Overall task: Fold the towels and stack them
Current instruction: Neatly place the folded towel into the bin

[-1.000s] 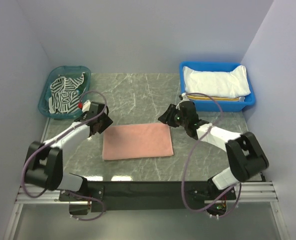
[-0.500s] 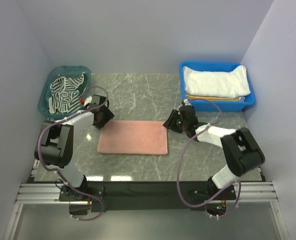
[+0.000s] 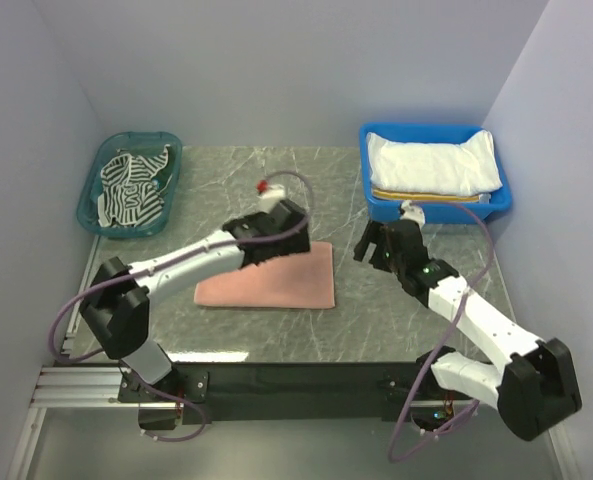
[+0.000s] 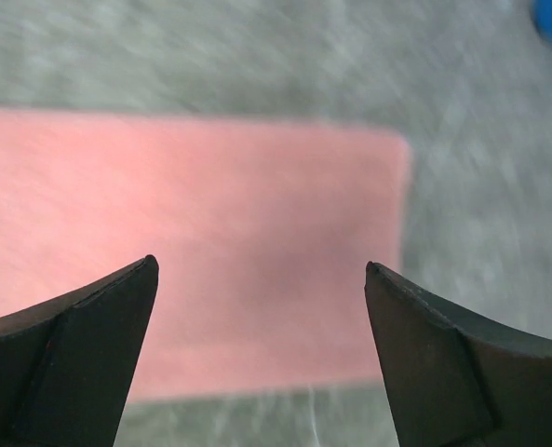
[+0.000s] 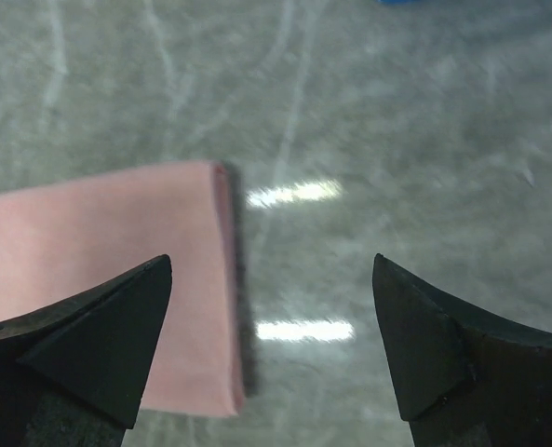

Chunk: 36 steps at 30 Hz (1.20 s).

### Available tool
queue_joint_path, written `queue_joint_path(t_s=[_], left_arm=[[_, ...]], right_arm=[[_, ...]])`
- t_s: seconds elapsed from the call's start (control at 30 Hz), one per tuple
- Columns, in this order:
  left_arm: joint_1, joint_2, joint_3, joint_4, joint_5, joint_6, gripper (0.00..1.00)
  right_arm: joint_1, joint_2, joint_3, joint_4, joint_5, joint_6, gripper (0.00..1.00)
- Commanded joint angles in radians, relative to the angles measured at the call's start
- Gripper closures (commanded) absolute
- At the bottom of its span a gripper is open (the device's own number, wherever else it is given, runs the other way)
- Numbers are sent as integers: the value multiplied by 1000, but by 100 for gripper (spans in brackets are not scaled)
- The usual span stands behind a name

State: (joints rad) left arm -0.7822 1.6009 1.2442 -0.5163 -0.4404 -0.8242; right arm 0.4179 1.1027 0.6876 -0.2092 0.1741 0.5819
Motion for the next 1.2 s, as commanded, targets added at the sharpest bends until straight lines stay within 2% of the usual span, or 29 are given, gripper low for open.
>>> queue_joint_path(t_s=[0.0,0.1,0.13,0.27,0.43,0.57,0.77,0.97,1.0,1.03,1.1,1.13,1.17], left_arm=[[-139,16,62,-96,-29,5,1],[-251,102,134,-137,-23,5,2],[-296,144,153,-145,-20,2,6],[-347,246,241,-163,-3,-19,12],[-370,393,363,-198,14,-36,23],[-385,508,468,-312,-30,-62,32],[-390,585,518,-373,-58,-104,39],[-388,649,546,-441,-86,-153,41],[-387,657,538,-442,-80,-162,45],[-387,672,531,-439,-63,-167,58],[-385,683,500,-438,-57,-191,76],[-385,686,486,-426,-47,-197,91],[-385,685,469,-419,-50,-200,99]], right_arm=[[-8,-96,-85,-110,88,2,5],[-34,-180,-155,-114,107,22,3],[-50,-199,-187,-114,104,29,3],[-128,-257,-237,-116,38,39,2],[-214,-305,-266,-111,-22,41,4],[-241,-323,-287,-93,-65,49,5],[-251,-346,-326,-56,-103,59,6],[-251,-334,-346,-21,-136,55,7],[-251,-333,-352,-15,-151,56,7],[-251,-334,-356,-9,-162,58,7],[-252,-334,-364,13,-171,59,8],[-251,-334,-368,20,-208,59,8],[-252,-333,-373,39,-220,58,8]])
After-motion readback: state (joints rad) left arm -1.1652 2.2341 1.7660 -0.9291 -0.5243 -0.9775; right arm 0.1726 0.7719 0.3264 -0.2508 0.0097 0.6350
